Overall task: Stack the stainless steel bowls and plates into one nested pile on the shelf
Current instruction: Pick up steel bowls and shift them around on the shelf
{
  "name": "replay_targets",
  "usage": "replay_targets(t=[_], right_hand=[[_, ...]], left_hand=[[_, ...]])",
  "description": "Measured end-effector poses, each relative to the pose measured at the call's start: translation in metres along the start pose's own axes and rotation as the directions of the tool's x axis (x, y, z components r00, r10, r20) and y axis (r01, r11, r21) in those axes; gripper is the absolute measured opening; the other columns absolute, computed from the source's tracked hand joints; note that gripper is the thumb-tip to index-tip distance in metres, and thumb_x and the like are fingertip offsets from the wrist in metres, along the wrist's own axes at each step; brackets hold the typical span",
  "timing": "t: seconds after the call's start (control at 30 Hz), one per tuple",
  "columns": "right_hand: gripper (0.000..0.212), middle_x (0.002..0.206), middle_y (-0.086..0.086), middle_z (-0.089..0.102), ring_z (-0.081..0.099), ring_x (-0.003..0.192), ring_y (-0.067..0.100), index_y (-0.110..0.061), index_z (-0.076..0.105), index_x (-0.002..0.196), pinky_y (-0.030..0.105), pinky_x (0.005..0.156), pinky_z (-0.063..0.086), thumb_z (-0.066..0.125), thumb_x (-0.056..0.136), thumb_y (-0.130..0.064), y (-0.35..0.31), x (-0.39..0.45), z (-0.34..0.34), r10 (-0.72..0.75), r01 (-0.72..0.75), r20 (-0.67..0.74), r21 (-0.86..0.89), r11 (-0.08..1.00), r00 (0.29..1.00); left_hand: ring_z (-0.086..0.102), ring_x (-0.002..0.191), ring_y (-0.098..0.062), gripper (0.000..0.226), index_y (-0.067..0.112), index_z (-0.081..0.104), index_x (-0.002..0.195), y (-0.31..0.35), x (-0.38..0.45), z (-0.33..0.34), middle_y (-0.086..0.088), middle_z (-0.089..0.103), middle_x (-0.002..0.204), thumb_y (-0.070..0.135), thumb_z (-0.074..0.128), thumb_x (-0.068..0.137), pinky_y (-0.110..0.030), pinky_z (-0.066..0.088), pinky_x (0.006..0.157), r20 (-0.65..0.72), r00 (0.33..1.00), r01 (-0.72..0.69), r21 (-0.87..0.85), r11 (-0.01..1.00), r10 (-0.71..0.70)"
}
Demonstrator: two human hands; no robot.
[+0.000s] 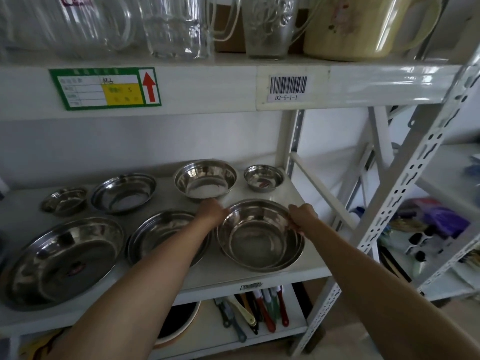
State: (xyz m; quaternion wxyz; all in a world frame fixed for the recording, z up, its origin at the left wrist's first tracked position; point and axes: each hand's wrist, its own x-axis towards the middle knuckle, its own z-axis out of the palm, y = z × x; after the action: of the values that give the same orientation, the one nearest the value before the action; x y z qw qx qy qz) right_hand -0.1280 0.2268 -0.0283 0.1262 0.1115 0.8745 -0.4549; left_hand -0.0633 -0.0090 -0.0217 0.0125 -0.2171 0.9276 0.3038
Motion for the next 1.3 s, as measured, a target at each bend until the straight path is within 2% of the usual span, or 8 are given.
replay_targets(t=[0.07,0.23,0.3,0.5,0.63,0.8,1.07,1.3], right_hand=[[0.032,0.084,0.011,0.064,0.065,0.074,0.025,-0.009,0.055,0.091,0.037,0.073,0.057,0.049,0.093,-0.04,0.008,0.004,-0.002,0.001,-0.002,-0.03,-0.033,0.999,1.0],[0.046,0.099,0.015,0.066,0.067,0.089,0.032,-0.005,0.055,0.112,0.043,0.08,0.059,0.058,0.086,-0.043,0.029,0.013,-0.007,0.03,-0.034,-0.054,-0.079,0.996,0.998],[0.052,0.106,0.018,0.066,0.066,0.095,0.034,-0.002,0.055,0.117,0.041,0.078,0.057,0.06,0.086,-0.044,0.036,0.016,-0.007,0.049,-0.055,-0.055,-0.104,0.993,0.997],[0.04,0.094,0.015,0.066,0.067,0.085,0.03,-0.003,0.056,0.107,0.041,0.079,0.058,0.062,0.089,-0.039,0.049,0.02,-0.001,0.077,-0.079,-0.022,-0.11,0.991,0.997],[0.034,0.081,0.01,0.064,0.062,0.069,0.024,-0.005,0.06,0.096,0.036,0.066,0.056,0.063,0.087,-0.038,0.057,0.022,0.0,0.088,-0.091,-0.033,-0.136,0.986,0.996],[0.026,0.076,0.01,0.064,0.062,0.065,0.023,-0.006,0.063,0.093,0.036,0.066,0.057,0.06,0.089,-0.031,0.062,0.025,0.001,0.099,-0.106,-0.046,-0.166,0.98,0.994],[0.025,0.079,0.01,0.064,0.062,0.066,0.023,-0.004,0.063,0.099,0.031,0.056,0.051,0.061,0.089,-0.026,0.055,0.022,-0.001,0.078,-0.085,-0.044,-0.176,0.981,0.996],[0.027,0.086,0.012,0.064,0.061,0.071,0.024,-0.003,0.061,0.104,0.029,0.053,0.046,0.06,0.091,-0.027,0.034,0.02,-0.009,0.006,-0.014,-0.057,-0.146,0.989,0.998]], left_hand=[[0.066,0.103,-0.033,0.068,-0.004,0.07,0.102,-0.002,0.006,0.001,-0.02,0.071,0.108,0.059,0.061,0.077,-0.039,0.053,0.091,0.012,1.0,0.009,0.015,1.0,-0.009],[0.065,0.102,-0.034,0.048,-0.003,0.067,0.103,-0.006,0.014,0.008,-0.019,0.07,0.109,0.041,0.062,0.085,-0.038,0.051,0.087,0.034,0.999,0.008,0.057,0.998,-0.01],[0.065,0.105,-0.034,0.04,-0.003,0.066,0.106,-0.006,0.014,0.012,-0.019,0.069,0.112,0.032,0.062,0.087,-0.036,0.05,0.086,0.024,1.0,0.0,0.102,0.995,-0.002],[0.058,0.118,-0.034,0.038,0.0,0.059,0.119,-0.009,0.016,0.019,-0.019,0.061,0.127,0.025,0.056,0.091,-0.037,0.047,0.095,-0.027,1.0,0.003,0.199,0.98,0.003],[0.059,0.117,-0.034,0.03,-0.001,0.062,0.115,-0.011,0.016,0.022,-0.019,0.063,0.123,0.016,0.053,0.092,-0.036,0.048,0.092,-0.036,0.999,-0.019,0.244,0.97,0.028],[0.06,0.116,-0.034,0.027,0.0,0.062,0.113,-0.014,0.013,0.021,-0.019,0.064,0.122,0.012,0.053,0.091,-0.036,0.048,0.092,-0.055,0.997,-0.035,0.247,0.968,0.051],[0.067,0.101,-0.035,0.022,-0.003,0.069,0.094,-0.018,0.011,0.018,-0.019,0.071,0.103,0.013,0.057,0.086,-0.035,0.051,0.079,-0.074,0.997,-0.017,0.153,0.988,0.028],[0.067,0.095,-0.034,0.02,-0.004,0.066,0.093,-0.02,0.012,0.007,-0.019,0.071,0.1,0.012,0.057,0.086,-0.035,0.049,0.073,-0.091,0.995,0.029,0.008,1.0,-0.028]])
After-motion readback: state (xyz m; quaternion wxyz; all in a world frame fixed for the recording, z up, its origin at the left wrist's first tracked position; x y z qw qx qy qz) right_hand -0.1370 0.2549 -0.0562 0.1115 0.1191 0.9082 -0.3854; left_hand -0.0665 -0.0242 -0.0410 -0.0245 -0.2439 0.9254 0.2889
